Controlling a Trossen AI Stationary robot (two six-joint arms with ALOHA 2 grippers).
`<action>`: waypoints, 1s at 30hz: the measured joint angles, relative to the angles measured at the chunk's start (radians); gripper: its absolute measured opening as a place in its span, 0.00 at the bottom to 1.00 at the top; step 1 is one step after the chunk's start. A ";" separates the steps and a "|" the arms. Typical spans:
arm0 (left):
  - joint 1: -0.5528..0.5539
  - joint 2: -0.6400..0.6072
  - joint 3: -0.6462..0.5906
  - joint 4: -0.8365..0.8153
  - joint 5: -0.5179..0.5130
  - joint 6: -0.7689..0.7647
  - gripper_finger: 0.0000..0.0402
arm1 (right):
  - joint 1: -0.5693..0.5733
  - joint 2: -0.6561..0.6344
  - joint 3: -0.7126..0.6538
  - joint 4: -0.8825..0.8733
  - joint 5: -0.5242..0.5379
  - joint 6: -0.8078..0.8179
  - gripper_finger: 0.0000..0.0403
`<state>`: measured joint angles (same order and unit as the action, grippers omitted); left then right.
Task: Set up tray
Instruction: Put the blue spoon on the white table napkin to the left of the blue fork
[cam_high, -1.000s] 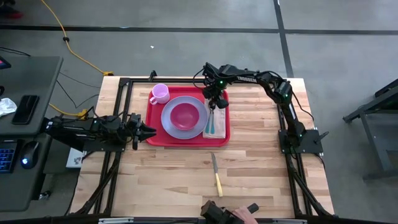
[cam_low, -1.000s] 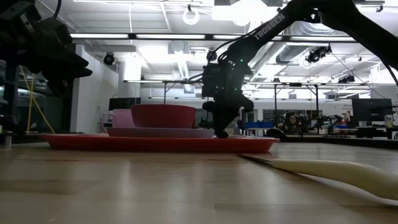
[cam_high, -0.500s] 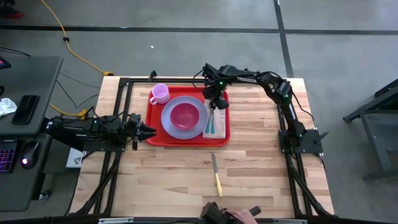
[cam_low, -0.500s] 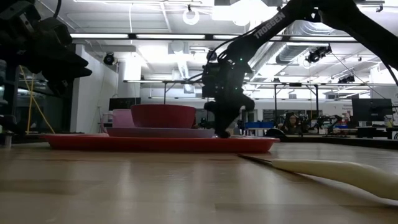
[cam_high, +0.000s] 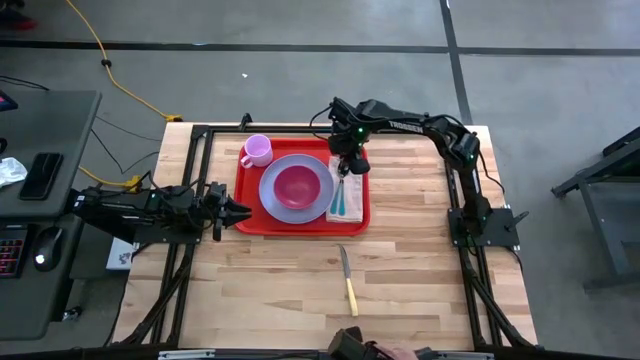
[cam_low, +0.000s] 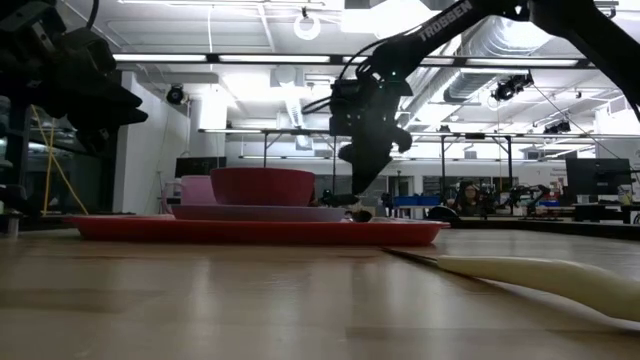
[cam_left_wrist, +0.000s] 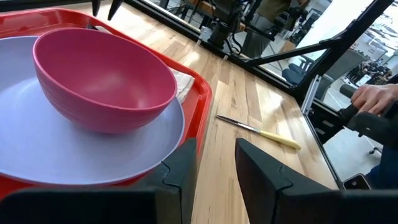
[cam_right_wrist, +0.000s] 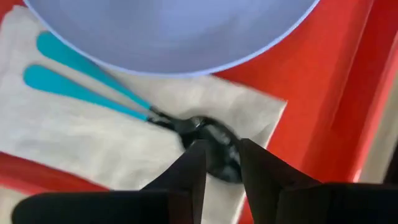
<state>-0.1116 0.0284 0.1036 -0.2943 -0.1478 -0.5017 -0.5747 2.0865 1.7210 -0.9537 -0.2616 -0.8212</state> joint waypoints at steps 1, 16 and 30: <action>0.000 0.000 0.000 0.000 0.000 0.000 0.35 | -0.001 0.000 0.000 -0.013 0.005 0.022 0.19; 0.000 0.000 0.000 0.001 -0.005 0.000 0.35 | -0.114 0.000 -0.003 -0.055 -0.104 0.173 0.19; 0.000 0.000 -0.001 0.006 -0.004 -0.002 0.35 | -0.105 0.067 -0.003 -0.094 -0.129 0.168 0.19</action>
<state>-0.1118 0.0284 0.1028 -0.2878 -0.1520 -0.5034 -0.6801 2.1530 1.7184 -1.0473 -0.3902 -0.6537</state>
